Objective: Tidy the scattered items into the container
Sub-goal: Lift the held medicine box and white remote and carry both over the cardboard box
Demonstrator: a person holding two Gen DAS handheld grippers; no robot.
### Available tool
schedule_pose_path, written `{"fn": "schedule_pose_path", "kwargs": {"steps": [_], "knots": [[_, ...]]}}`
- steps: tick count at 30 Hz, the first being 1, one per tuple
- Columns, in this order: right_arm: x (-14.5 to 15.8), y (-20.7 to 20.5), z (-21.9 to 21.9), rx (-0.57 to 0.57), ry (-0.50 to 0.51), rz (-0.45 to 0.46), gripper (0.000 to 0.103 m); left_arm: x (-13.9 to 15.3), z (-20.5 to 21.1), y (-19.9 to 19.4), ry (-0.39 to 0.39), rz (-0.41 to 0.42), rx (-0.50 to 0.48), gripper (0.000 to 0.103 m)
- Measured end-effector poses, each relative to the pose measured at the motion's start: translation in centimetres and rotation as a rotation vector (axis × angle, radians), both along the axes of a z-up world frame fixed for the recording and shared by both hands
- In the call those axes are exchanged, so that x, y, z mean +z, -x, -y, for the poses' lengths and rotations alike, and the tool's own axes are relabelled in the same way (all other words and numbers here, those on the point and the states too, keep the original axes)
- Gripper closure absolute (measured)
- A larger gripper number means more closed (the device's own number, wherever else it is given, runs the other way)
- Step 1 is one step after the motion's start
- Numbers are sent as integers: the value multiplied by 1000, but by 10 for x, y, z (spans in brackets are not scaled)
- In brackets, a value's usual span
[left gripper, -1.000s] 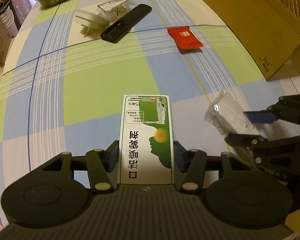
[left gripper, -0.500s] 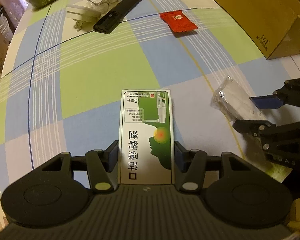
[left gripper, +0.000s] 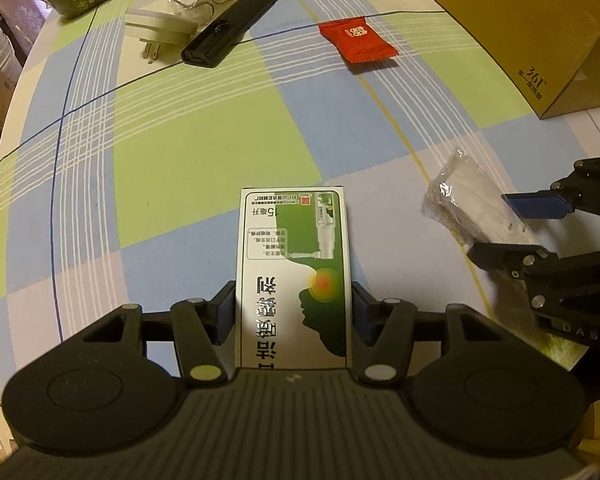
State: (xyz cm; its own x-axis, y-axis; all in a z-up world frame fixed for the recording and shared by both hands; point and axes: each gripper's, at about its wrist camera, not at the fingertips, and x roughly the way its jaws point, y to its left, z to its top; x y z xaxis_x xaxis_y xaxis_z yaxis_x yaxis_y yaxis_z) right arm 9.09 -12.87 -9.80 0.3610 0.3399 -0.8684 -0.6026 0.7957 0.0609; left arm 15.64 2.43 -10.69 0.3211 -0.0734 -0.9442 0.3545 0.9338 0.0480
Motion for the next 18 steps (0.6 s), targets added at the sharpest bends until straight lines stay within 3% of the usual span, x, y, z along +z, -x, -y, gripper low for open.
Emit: {"fn": "schedule_pose_path", "kwargs": {"steps": [18], "knots": [[10, 1, 3, -19, -6, 34, 62, 15, -9, 11, 36, 42, 47, 52]]}}
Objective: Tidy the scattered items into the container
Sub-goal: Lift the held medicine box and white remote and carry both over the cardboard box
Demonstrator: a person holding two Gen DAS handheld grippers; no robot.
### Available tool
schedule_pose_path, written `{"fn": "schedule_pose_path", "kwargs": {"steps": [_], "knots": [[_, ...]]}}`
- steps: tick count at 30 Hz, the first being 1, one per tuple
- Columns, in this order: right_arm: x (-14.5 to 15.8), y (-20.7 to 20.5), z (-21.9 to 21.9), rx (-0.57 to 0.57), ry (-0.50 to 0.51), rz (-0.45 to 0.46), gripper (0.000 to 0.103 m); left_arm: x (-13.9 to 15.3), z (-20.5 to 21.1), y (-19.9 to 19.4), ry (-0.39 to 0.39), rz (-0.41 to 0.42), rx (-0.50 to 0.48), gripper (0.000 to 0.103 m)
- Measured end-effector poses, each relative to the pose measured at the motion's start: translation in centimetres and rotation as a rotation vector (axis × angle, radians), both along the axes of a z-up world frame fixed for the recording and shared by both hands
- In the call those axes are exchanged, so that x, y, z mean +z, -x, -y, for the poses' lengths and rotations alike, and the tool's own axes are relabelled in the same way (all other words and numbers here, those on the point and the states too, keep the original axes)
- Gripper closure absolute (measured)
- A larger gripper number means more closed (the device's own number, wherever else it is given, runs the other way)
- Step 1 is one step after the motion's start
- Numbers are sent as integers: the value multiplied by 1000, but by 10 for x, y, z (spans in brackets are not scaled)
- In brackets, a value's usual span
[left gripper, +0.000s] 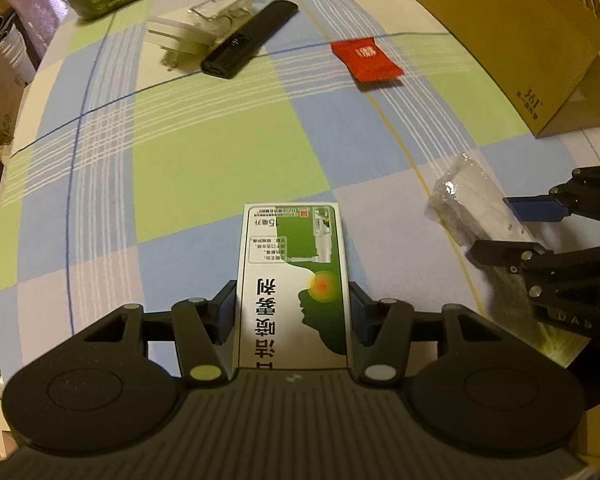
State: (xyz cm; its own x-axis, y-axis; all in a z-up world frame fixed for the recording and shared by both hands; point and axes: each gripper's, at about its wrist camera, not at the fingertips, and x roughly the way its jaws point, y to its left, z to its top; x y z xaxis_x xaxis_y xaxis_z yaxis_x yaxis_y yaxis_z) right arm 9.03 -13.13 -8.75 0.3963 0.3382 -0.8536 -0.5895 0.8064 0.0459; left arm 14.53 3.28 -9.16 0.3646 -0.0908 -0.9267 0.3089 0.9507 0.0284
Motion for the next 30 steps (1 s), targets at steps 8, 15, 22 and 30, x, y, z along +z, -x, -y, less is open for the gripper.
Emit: {"fn": "schedule_pose_path", "kwargs": {"steps": [8, 15, 22, 30], "knots": [[14, 11, 4, -15, -10, 26, 62, 19, -5, 11, 11, 32, 11, 52], [28, 17, 13, -44, -19, 55, 62, 32, -4, 20, 33, 52, 22, 52], [42, 18, 22, -71, -35, 87, 62, 46, 2, 24, 37, 78, 13, 52], [60, 14, 38, -110, -57, 125, 62, 64, 24, 19, 55, 106, -15, 52]]}}
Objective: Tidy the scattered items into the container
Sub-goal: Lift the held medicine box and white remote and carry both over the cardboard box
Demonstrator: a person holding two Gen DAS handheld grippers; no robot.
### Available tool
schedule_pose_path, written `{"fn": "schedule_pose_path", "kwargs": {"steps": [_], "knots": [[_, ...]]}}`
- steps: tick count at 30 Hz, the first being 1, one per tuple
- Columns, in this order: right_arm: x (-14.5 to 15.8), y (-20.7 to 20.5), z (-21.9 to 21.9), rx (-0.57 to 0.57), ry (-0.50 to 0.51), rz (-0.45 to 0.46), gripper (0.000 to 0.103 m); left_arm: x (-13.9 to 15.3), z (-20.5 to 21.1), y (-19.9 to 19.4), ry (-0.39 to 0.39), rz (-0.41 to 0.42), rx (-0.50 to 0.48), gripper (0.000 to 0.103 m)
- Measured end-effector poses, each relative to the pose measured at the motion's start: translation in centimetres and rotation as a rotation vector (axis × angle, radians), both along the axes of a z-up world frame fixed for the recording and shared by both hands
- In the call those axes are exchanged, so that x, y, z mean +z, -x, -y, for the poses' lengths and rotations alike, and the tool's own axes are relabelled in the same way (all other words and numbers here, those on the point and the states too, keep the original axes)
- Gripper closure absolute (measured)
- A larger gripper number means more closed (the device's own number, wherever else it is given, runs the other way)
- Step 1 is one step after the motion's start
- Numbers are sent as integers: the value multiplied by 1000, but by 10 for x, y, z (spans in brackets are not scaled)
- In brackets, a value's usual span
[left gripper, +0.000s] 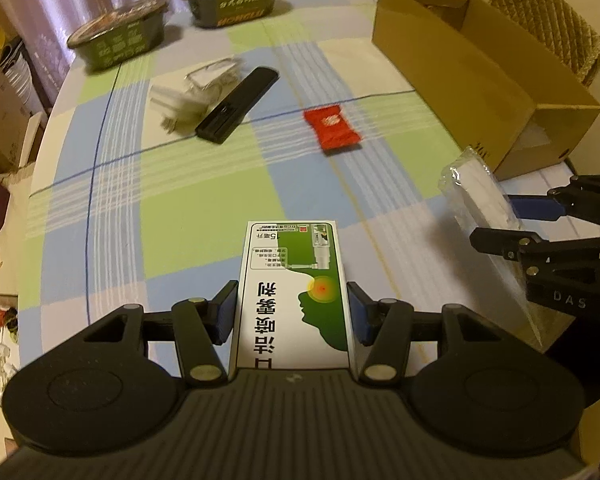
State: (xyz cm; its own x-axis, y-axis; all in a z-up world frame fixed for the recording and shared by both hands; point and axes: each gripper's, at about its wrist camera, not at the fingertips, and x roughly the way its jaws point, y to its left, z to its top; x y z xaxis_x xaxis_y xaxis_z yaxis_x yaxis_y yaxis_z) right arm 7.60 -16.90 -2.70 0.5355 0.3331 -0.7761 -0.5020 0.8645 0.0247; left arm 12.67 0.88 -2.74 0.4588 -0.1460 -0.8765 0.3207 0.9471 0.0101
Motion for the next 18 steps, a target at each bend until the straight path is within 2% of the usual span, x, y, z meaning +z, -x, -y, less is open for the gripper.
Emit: {"fn": "schedule_pose_path", "kwargs": {"steps": [18], "knots": [[51, -16, 46, -90, -41, 101, 62, 42, 66, -26, 32, 80, -100, 52]]}}
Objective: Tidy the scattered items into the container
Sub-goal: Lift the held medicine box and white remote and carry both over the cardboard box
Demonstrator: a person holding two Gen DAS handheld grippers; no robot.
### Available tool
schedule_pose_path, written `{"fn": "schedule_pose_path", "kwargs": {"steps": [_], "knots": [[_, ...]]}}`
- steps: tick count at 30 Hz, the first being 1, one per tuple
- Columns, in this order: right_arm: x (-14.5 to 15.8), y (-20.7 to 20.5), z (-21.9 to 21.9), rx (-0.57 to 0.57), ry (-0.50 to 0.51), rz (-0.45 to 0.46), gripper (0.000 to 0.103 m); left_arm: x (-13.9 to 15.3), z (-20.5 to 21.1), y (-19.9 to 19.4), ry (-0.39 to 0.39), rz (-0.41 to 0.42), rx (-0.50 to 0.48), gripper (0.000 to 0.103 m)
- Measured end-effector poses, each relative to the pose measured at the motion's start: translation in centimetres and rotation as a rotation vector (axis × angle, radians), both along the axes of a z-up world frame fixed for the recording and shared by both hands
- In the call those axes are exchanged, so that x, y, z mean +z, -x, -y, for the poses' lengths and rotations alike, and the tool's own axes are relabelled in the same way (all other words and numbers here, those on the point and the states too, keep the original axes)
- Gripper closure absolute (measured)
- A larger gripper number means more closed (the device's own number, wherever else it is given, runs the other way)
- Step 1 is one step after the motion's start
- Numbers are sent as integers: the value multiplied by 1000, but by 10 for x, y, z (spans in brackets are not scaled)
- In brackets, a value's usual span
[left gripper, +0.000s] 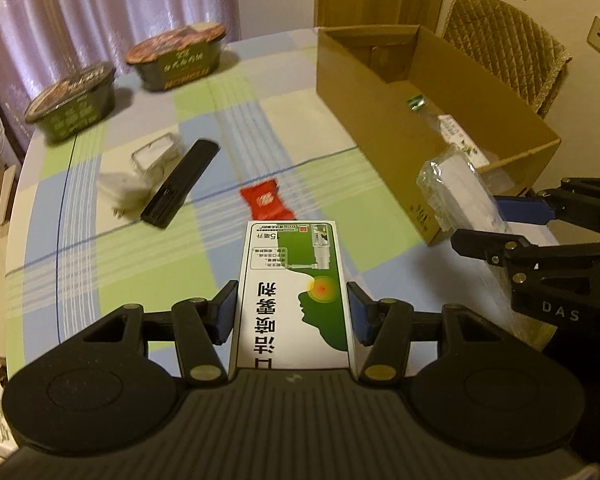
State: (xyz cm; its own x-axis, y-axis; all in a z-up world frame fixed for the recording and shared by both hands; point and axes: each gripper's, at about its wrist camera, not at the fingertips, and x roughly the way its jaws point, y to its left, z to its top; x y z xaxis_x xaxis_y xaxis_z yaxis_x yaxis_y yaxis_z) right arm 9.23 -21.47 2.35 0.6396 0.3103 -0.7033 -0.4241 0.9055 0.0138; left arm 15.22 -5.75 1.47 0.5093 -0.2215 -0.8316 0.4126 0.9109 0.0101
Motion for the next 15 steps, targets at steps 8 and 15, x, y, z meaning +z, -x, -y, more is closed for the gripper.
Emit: {"fn": "schedule_pose_path", "kwargs": {"steps": [8, 15], "knots": [[23, -12, 26, -50, -23, 39, 62, 16, 26, -12, 26, 30, -34, 52], [44, -36, 63, -134, -51, 67, 62, 34, 57, -29, 93, 46, -59, 52]]}}
